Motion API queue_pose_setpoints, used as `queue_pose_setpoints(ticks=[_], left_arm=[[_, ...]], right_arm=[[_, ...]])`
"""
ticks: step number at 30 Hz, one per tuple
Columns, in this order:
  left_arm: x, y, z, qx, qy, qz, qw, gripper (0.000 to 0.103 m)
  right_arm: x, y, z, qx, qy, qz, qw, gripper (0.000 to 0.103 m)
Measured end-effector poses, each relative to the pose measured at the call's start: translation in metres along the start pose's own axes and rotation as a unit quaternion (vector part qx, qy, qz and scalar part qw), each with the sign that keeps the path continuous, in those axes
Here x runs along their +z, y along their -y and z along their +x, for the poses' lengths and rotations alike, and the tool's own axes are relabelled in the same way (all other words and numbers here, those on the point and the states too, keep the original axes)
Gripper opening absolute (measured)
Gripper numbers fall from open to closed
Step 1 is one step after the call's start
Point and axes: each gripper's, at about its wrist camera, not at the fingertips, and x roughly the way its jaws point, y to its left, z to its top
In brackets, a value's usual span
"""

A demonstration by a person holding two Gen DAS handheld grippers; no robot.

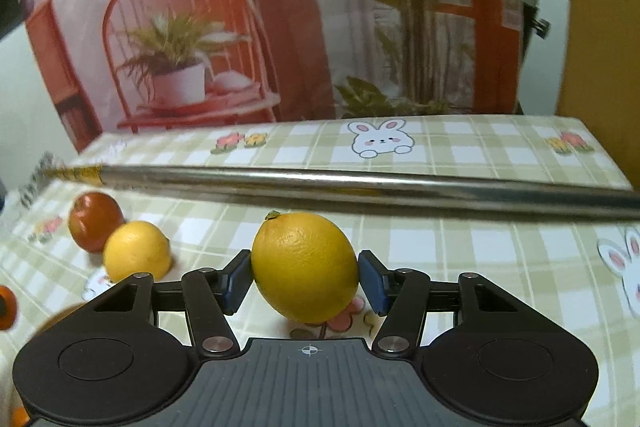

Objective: Organize fruits
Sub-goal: 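Lower the tangerine into the plate and open the left gripper while the right gripper carries the lemon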

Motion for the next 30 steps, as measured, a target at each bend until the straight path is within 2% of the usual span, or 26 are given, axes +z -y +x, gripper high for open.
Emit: queue_pose_setpoints(ticks=[9,17,20,22,25,30], left_arm=[[-0.009,0.010,-0.004,0.010,-0.013,0.026,0.9995,0.037],[-0.011,0.026,-0.005,0.007,-0.019,0.053,0.9984,0.037],[-0.014,0.035,-0.003,-0.004,-0.024,0.066,0.9975,0.037],[-0.016,0.043,0.002,-0.025,-0.035,0.075,0.9963,0.037],[-0.022,0.053,0.014,-0.052,-0.063,0.086,0.9929,0.037],[-0.034,0.070,0.032,-0.069,-0.099,0.119,0.9855,0.037]], right_arm=[[-0.025,-0.008,-0.060,0.024,0.058,0.035,0.997,0.053],[-0.030,-0.025,-0.087,0.048,0.067,0.005,0.997,0.053],[-0.031,-0.030,-0.091,0.056,0.067,-0.001,0.996,0.053],[-0.033,-0.033,-0.093,0.062,0.068,-0.003,0.996,0.053],[-0.036,-0.036,-0.097,0.068,0.067,-0.005,0.995,0.053],[-0.040,-0.037,-0.105,0.069,0.072,-0.003,0.995,0.053]])
